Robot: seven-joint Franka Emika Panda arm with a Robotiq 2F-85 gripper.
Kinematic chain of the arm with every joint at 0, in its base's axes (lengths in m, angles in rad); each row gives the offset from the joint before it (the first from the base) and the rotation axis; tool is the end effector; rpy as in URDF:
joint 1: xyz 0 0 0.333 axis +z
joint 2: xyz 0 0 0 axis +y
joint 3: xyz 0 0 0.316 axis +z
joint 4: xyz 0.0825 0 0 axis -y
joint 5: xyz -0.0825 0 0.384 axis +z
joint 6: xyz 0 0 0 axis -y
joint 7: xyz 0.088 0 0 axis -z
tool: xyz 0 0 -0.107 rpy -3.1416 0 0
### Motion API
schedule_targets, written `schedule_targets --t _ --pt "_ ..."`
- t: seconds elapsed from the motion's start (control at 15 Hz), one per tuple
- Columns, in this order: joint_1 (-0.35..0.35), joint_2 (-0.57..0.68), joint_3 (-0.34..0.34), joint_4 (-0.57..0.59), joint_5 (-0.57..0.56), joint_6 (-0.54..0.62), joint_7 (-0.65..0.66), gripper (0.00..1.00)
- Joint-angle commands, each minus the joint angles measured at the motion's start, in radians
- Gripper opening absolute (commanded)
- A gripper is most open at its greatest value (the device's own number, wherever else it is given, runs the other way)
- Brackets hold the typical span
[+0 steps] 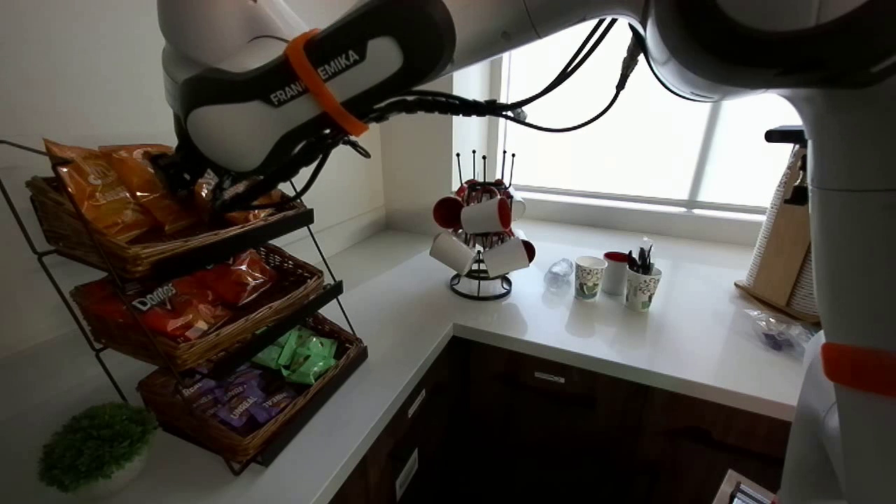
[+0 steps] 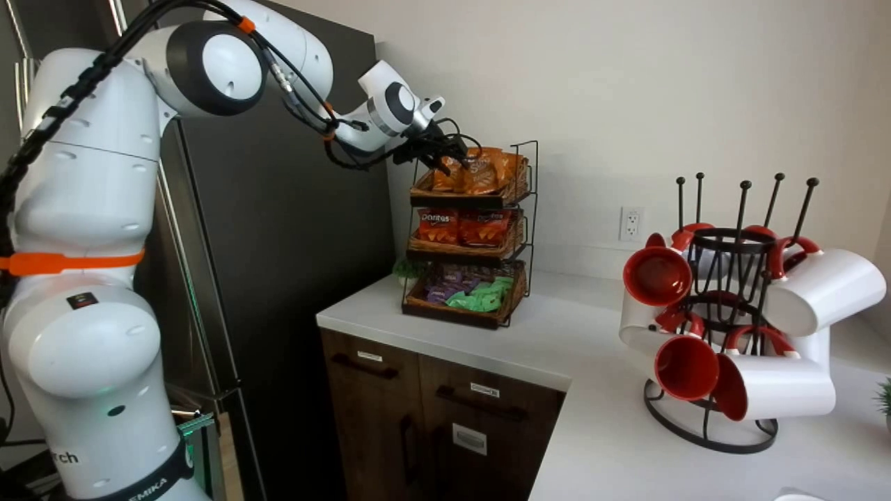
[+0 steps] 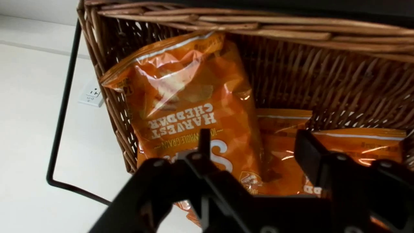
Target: Take the snack packet off of the rack and put it on the counter
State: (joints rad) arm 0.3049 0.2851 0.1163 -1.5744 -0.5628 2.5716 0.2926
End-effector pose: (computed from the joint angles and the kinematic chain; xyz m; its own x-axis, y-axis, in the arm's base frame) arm 0.6351 0.2825 0.5583 0.6028 0.4468 0.6611 0.3268 -0.8941 0.3062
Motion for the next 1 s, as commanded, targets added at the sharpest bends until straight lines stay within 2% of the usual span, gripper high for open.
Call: schedule_targets --t 0.0,0.13,0.33,0.4,0.47,0.73,0.8,0.93 --pt "0.025 0.022 -0.032 0.012 -0.034 0.055 0.018 0.39" --pt "0.029 0.028 -0.039 0.011 -0.032 0.083 0.018 0.24" --pt "0.037 0.033 -0.047 0.01 -0.029 0.106 0.014 0.17" --pt "0.039 0.035 -0.051 0.01 -0.032 0.11 0.013 0.17" --pt "0.042 0.037 -0.054 0.01 -0.034 0.114 0.013 0.22" --pt "0.038 0.047 -0.056 0.012 -0.067 0.126 0.024 0.29" --pt "0.037 0.049 -0.056 0.012 -0.073 0.128 0.023 0.33" --pt "0.039 0.054 -0.059 0.014 -0.089 0.134 0.025 0.34"
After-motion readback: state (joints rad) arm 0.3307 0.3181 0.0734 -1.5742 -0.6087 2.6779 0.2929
